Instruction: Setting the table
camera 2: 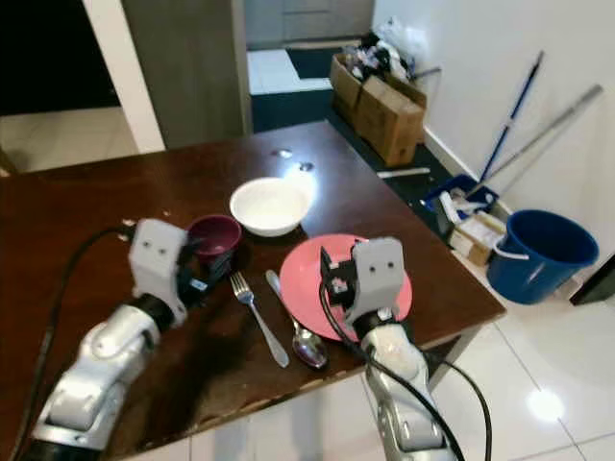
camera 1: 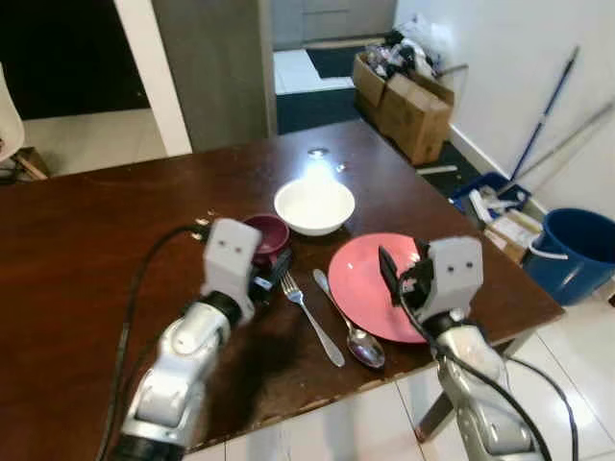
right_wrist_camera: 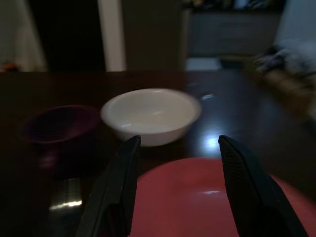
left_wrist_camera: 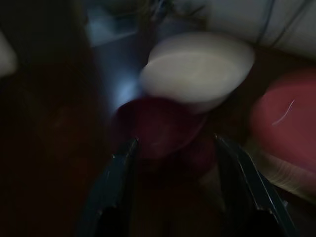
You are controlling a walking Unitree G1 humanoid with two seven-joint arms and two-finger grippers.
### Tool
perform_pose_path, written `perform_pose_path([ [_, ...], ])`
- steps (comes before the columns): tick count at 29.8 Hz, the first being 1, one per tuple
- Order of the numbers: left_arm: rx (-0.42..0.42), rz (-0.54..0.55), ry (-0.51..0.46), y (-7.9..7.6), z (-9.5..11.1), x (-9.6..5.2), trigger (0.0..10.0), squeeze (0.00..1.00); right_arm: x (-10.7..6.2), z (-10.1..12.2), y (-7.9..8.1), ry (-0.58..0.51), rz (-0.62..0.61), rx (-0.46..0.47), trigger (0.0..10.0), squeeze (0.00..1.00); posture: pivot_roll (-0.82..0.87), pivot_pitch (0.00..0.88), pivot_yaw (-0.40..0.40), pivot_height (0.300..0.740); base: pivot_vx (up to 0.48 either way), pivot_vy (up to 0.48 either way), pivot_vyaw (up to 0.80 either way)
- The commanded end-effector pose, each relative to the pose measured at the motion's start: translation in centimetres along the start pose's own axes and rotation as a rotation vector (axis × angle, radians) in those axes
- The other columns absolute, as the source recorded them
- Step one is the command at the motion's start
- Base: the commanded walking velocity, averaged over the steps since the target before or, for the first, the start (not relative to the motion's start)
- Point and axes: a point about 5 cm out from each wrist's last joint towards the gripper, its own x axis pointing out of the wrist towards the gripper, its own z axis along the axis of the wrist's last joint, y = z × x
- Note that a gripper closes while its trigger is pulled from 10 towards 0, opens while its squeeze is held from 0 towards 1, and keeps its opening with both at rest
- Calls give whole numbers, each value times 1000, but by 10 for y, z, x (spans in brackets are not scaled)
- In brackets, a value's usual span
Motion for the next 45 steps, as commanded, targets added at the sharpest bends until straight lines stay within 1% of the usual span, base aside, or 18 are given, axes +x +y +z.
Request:
perform_pose_path([
  [1, -16, 8, 109, 10, -18, -7, 10000, 0, -2, -7, 6, 38, 48, 37, 10000, 0, -47, 26, 105, 740, 0, 0, 0],
  [2, 40, 50, 238, 31, -33, -14, 10000, 0, -1, -8, 15, 48, 129, 53, 10000, 0, -35, 27, 103, 740, 0, 0, 0],
  [4, 51, 69, 266, 37, -36, -16, 10000, 0, 0, -8, 17, 51, 150, 57, 10000, 0, -33, 27, 103, 740, 0, 0, 0],
  [5, 49, 155, 337, 50, -41, -17, 10000, 0, 2, -8, 21, 56, 187, 71, 10000, 0, -23, 30, 100, 740, 0, 0, 0],
  [8, 46, 287, 309, 65, -34, -15, 10000, 0, 9, -9, 25, 54, 202, 77, 10000, 0, -3, 35, 98, 740, 0, 0, 0],
  [10, 50, 311, 273, 68, -26, -14, 10000, 0, 14, -10, 25, 54, 203, 82, 10000, 0, 15, 40, 94, 740, 0, 0, 0],
  [15, 101, 223, 125, 58, 4, -7, 10000, 0, 27, -15, 24, 67, 173, 80, 10000, 0, 52, 51, 88, 740, 0, 0, 0],
  [20, 104, 117, -84, 40, 56, 3, 10000, 0, 44, -18, 13, 68, 101, 86, 10000, 0, 112, 76, 100, 740, 0, 0, 0],
  [23, 116, 91, -143, 38, 77, 3, 10000, 0, 53, -13, 10, 50, 107, 117, 10000, 0, 136, 90, 108, 740, 0, 0, 0],
  [28, 144, 88, -181, 40, 94, -1, 10000, 0, 62, -10, 13, 56, 155, 107, 10000, 0, 158, 103, 106, 740, 0, 0, 0],
  [29, 149, 96, -185, 41, 96, -3, 10000, 0, 62, -9, 16, 50, 173, 105, 10000, 1000, 160, 107, 106, 740, 0, 0, 0],
  [36, 152, 91, -157, 41, 87, -6, 10000, 0, 59, -10, 31, 20, 207, 116, 10000, 1000, 150, 115, 118, 740, 0, 0, 0],
  [40, 146, 67, -154, 35, 87, -4, 10000, 0, 56, -10, 28, 8, 173, 82, 10000, 1000, 137, 113, 124, 740, 0, 0, 0],
  [41, 147, 59, -153, 33, 87, -3, 10000, 0, 55, -8, 23, 0, 143, 49, 10000, 1000, 128, 109, 126, 740, 0, 0, 0],
  [42, 148, 47, -151, 31, 87, -2, 10000, 0, 53, -5, 12, -6, 69, -9, 10000, 373, 112, 107, 128, 740, 0, 0, 0],
  [43, 148, 40, -150, 30, 87, -1, 10000, 0, 51, -4, 6, -6, 31, -32, 10000, 373, 112, 107, 128, 740, 0, 0, 0],
  [44, 148, 37, -150, 29, 87, -1, 10000, 0, 50, -3, 3, -5, 9, -42, 10000, 0, 112, 107, 128, 740, 0, 0, 0],
  [45, 173, -41, -145, 25, 87, 0, 10000, 0, 36, 2, -16, -3, -112, -152, 10000, 0, 92, 105, 134, 740, 0, 0, 0],
])
